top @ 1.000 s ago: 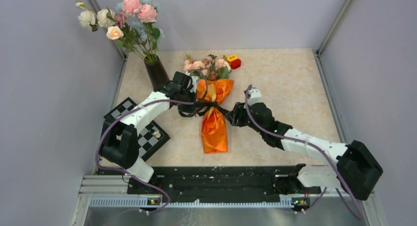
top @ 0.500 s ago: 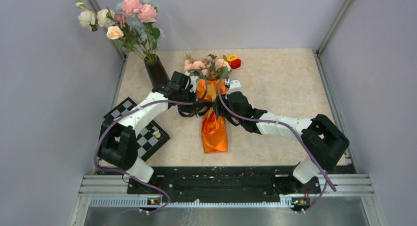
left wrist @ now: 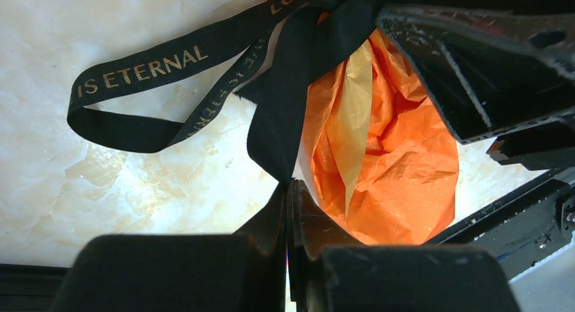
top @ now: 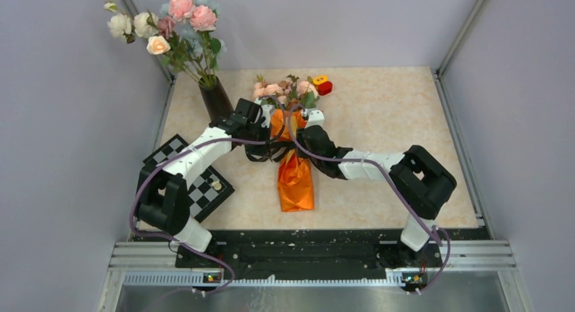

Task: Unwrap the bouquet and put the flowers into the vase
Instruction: Untie the ribbon from the wrapping paper.

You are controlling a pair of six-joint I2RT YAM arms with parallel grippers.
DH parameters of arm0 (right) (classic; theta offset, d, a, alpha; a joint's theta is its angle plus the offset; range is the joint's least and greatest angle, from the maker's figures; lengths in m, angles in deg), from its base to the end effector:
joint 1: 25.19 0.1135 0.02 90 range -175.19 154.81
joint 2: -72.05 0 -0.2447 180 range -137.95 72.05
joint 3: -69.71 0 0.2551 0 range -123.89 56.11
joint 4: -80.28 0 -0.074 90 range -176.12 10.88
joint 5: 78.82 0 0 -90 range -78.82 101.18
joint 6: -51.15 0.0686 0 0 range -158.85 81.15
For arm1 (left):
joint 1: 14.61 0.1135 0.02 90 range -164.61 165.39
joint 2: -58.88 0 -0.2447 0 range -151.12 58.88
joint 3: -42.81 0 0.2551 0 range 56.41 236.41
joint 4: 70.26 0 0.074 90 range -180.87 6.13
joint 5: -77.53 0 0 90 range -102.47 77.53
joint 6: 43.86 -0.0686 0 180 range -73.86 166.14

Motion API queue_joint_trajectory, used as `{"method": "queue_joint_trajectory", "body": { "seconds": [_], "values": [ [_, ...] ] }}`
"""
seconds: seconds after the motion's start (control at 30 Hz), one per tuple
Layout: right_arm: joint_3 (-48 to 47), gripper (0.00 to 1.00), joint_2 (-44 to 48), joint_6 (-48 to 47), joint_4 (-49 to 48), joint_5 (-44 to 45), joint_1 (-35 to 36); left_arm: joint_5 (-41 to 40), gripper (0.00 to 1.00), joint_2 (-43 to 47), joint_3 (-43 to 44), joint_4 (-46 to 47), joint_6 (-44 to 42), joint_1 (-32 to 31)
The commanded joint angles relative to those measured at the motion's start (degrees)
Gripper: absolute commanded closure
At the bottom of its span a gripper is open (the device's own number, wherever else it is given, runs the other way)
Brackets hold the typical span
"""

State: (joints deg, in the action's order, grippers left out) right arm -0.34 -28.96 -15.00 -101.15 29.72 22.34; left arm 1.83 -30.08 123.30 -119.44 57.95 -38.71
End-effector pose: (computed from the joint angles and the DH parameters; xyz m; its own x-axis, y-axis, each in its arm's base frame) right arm 0.2905 0.2851 0.1539 -0.5116 0.0088 -0.8592 -0.3342 0.9191 0.2085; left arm 0.3062 -0.1555 0.2019 -0.8605 0.1677 -0.4811 0.3476 0.8836 -0.3138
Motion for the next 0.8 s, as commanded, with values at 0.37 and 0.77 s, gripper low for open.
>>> {"method": "queue_joint_trajectory", "body": {
  "seconds": [0.37,0.77],
  "values": [
    [10.1,0.71,8.3,11.9,-3.1,3.2,-5.3,-1.4,1.0,1.5,0.1,0.8,-1.5,0.2],
    [16.1,0.44,18.0,1.5,-8.9,-8.4,-8.1,-0.7,1.0,1.2,0.2,0.8,-1.4,0.2]
  ]
}}
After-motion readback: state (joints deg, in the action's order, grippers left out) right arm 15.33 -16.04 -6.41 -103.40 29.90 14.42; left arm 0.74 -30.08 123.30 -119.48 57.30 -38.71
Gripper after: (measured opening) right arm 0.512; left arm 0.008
